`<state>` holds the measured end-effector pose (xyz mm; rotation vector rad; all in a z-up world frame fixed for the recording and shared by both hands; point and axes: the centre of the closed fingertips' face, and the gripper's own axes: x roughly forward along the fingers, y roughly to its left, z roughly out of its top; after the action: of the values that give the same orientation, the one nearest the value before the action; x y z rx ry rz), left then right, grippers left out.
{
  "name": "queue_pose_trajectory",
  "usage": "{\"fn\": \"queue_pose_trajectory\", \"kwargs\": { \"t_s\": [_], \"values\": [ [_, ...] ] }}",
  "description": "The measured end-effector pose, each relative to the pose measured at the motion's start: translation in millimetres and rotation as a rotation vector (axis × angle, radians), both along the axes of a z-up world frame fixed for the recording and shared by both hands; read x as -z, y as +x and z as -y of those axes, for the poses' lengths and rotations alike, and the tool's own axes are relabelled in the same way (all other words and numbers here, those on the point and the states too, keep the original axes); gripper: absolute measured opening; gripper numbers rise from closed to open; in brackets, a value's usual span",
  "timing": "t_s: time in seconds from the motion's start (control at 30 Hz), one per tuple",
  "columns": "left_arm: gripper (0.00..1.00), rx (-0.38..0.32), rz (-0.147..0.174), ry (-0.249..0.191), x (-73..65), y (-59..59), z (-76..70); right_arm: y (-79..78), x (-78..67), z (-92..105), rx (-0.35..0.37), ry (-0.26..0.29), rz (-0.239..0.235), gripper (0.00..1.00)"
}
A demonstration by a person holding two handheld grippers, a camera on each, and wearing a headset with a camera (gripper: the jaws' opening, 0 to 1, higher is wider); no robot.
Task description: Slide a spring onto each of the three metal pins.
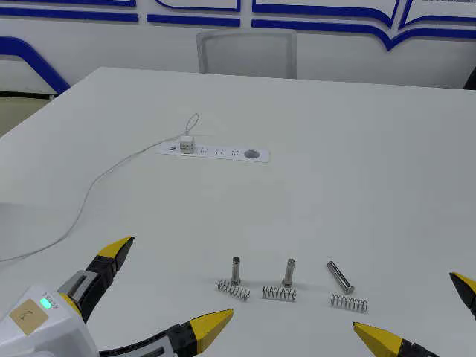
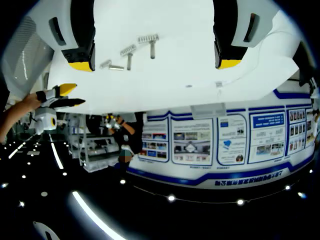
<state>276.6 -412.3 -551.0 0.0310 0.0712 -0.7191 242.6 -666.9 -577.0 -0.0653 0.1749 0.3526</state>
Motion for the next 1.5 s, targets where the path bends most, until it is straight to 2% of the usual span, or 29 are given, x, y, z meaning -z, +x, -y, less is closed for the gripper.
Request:
{"fn": "queue_pose_trajectory", "kwargs": {
  "t_s": [0.2,0.3,0.5,0.57,1.5],
  "values": [
    [1.0,-0.026,-0.026,-0.005,4.7,4.0,-7.0,-0.9,7.1,-3.0,-0.018,-0.028,-0.025,0.99],
    [1.0,-0.024,-0.03,0.013,6.4,2.8,-6.4,-1.1,7.3,-3.0,-0.015,-0.018,-0.031,0.99],
    [1.0,-0.012,-0.052,0.018,11.0,2.2,-5.1,-0.9,7.7,1.2,-0.002,-0.01,-0.035,0.99],
    [1.0,-0.01,-0.056,0.007,9.9,2.6,-4.9,-1.0,7.6,1.8,0.002,-0.008,-0.035,0.99],
    [1.0,0.019,-0.058,0.033,11.7,-1.9,2.0,-2.6,14.8,-0.3,-0.01,-0.012,-0.063,0.99]
  ]
}}
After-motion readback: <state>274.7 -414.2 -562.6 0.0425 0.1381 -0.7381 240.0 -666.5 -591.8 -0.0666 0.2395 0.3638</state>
